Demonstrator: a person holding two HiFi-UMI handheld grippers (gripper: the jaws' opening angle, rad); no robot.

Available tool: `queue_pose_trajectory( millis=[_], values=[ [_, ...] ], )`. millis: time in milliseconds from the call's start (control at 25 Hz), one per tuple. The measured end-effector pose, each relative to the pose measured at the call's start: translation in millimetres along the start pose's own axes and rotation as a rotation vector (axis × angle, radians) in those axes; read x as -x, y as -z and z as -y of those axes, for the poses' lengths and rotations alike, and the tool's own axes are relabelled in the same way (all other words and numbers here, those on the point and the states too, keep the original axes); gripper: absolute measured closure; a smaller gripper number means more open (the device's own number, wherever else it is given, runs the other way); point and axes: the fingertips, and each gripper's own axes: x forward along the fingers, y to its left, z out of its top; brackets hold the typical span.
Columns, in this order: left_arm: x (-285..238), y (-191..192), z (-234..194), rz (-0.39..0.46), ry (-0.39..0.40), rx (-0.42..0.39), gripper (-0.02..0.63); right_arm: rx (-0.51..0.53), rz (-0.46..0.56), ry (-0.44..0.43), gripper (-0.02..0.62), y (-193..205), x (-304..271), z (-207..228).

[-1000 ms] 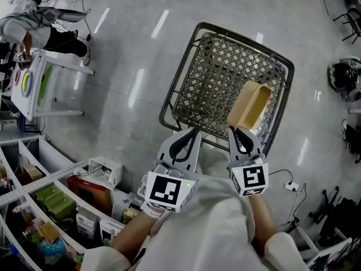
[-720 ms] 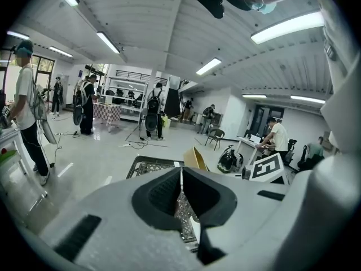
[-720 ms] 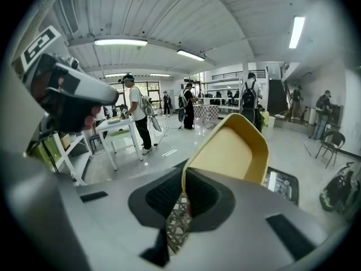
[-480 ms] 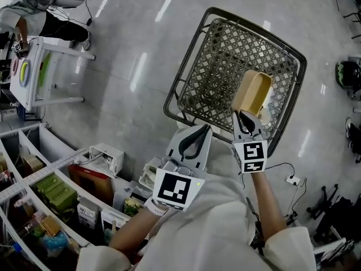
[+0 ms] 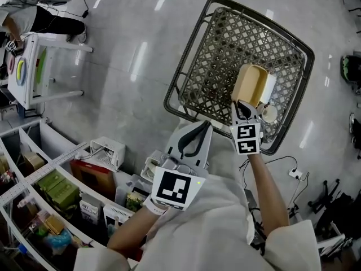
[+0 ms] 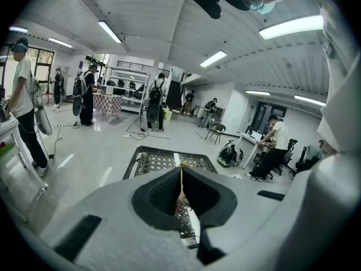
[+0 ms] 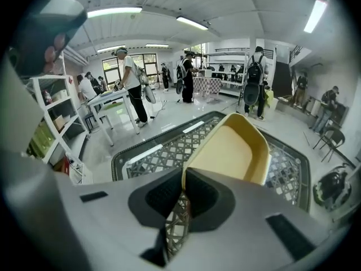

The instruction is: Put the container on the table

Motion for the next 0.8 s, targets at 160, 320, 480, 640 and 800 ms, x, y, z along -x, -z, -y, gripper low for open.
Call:
queue_pose_trajectory(
  millis=[160, 320, 480, 640, 800],
  values=[
    [-6, 7, -3, -0.017, 0.010, -0.006, 0.575, -0.025, -0.060, 0.015, 0.561, 18, -17, 7],
    [-13, 10, -6, -0.029, 0.015, -0.002, 0.575, -0.032, -0.110, 0.016, 0.561, 33, -32, 12],
    [-16, 16, -11, -0.040, 0.013, 0.002, 0.575, -0.044, -0.168, 0.017, 0.561, 46, -44, 14],
    [-17, 18, -12, -0.048, -0.006, 0.043, 0.575, -0.024, -0.174, 0.036, 0.561, 52, -52, 21],
    [-19, 20, -11, -0.054, -0.011, 0.056, 0.575, -0.039, -0.219, 0.025, 0.557, 60, -63, 21]
  ],
)
